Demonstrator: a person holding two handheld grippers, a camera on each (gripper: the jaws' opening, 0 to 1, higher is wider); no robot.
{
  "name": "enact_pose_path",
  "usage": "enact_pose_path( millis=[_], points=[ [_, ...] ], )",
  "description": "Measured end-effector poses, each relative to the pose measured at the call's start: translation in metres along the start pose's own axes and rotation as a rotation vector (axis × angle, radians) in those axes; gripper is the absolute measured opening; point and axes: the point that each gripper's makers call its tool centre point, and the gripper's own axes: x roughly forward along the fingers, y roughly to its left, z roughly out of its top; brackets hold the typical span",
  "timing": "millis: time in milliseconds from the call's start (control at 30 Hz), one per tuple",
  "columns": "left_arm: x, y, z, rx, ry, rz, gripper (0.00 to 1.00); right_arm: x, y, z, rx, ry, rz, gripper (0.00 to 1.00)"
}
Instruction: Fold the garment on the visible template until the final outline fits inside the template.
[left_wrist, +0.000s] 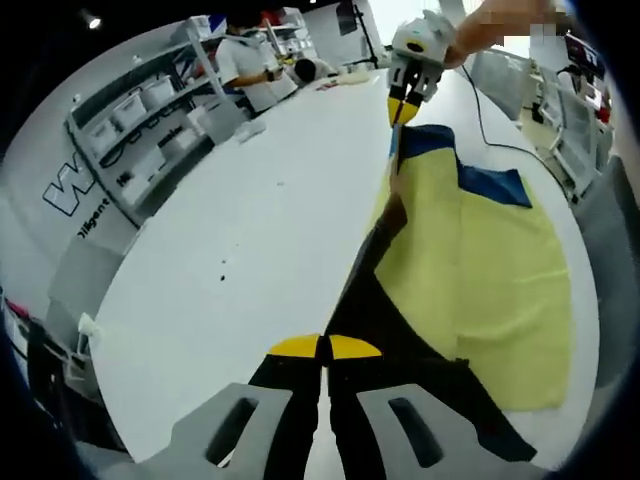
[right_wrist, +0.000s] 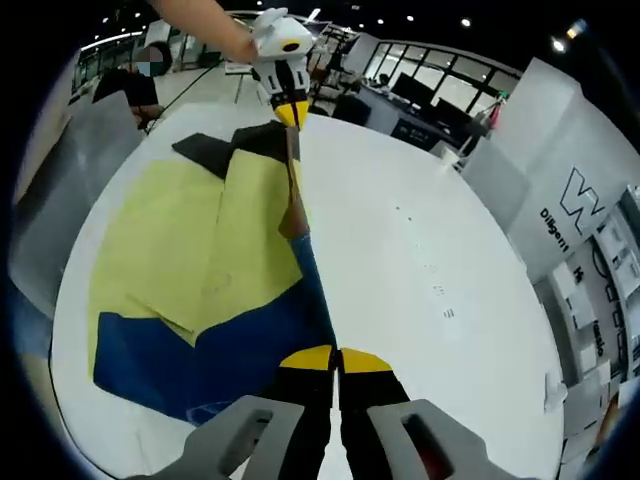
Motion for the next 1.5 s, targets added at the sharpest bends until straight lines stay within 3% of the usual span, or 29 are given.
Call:
enact_pose_path(
  millis=[300,733,933,1200,1333,1500],
  points=[
    [0.027,0.034,-0.003,-0.063,0.013,0.017,0.03,0.021,-0.033,-0.002,0.011,0.012,-0.020,0.00],
    [0.065,0.061,-0.010,-0.135,0.039,0.026,0.03,0.051,-0.058,-0.022,0.047,0.059,-0.032,0.00],
    [0.080,0.064,-0.012,-0.171,0.052,0.031,0.04,0.063,-0.065,-0.029,0.086,0.080,-0.046,0.00],
    [0.093,0.066,-0.028,-0.216,0.106,0.031,0.04,0.077,-0.065,-0.038,0.147,0.107,-0.042,0.00],
    [0.097,0.065,-0.035,-0.305,0.124,0.020,0.04,0.084,-0.064,-0.044,0.199,0.126,-0.039,0.00],
    [0.101,0.065,-0.037,-0.352,0.133,0.013,0.04,0.093,-0.060,-0.048,0.234,0.148,-0.030,0.00]
  ],
)
